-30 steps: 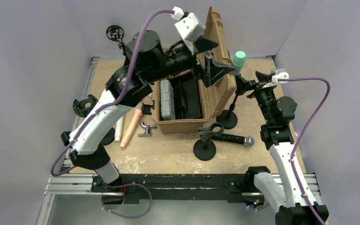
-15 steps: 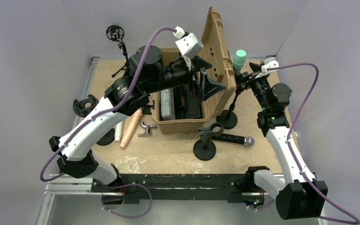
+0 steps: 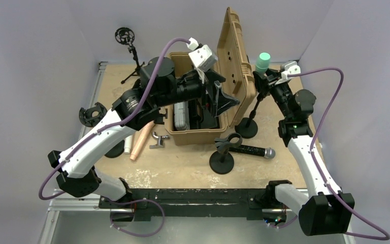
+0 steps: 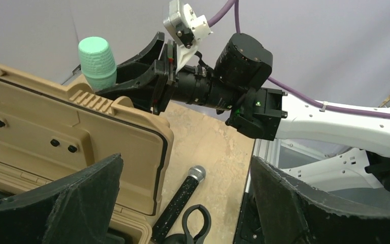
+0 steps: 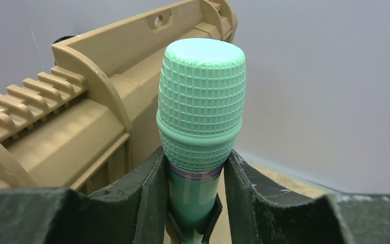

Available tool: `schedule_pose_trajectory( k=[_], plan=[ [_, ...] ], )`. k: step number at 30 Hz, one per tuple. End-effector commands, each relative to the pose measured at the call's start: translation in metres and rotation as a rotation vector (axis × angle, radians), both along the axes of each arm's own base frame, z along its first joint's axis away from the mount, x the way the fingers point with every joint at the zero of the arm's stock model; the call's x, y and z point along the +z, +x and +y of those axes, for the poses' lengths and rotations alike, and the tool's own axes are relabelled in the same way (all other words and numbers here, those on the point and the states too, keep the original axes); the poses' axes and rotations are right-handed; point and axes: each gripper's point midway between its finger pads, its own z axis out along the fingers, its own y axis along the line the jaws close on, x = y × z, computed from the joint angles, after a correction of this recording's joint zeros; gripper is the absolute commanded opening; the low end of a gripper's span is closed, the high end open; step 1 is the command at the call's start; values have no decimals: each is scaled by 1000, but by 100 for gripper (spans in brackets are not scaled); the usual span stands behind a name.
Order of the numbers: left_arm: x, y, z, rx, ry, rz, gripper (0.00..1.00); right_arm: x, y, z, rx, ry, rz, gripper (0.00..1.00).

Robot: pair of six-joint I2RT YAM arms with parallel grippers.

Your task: Remove the microphone from the stand

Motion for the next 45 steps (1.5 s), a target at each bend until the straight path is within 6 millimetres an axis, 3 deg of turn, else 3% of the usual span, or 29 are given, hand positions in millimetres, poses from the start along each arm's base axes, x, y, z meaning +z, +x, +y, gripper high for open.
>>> schedule_pose_trajectory(
  k=[1, 4, 8, 17, 25, 33, 41, 45],
  plan=[
    [10, -2, 3, 9, -43, -9, 93, 67, -21, -11, -52, 49, -173, 23],
    [5, -2, -1, 4, -36, -2, 92, 81, -28, -22, -111, 101, -162, 17],
    [-3, -3, -13, 24, -18, -20, 92, 88, -34, -46, -238, 169, -114, 18],
    [-41, -7, -72, 167, -14, -197, 91, 96, -50, -81, -423, 317, -18, 22],
    [-70, -13, -121, 226, -57, -359, 88, 65, -44, -98, -538, 344, 117, 22],
    [-109, -1, -176, 253, -81, -405, 87, 59, -51, -108, -605, 357, 161, 21],
    [-123, 30, -194, 426, -134, -416, 85, 63, -54, -111, -619, 350, 155, 21],
    [-121, 41, -198, 498, -192, -438, 87, 63, -54, -109, -606, 354, 157, 20]
  ],
)
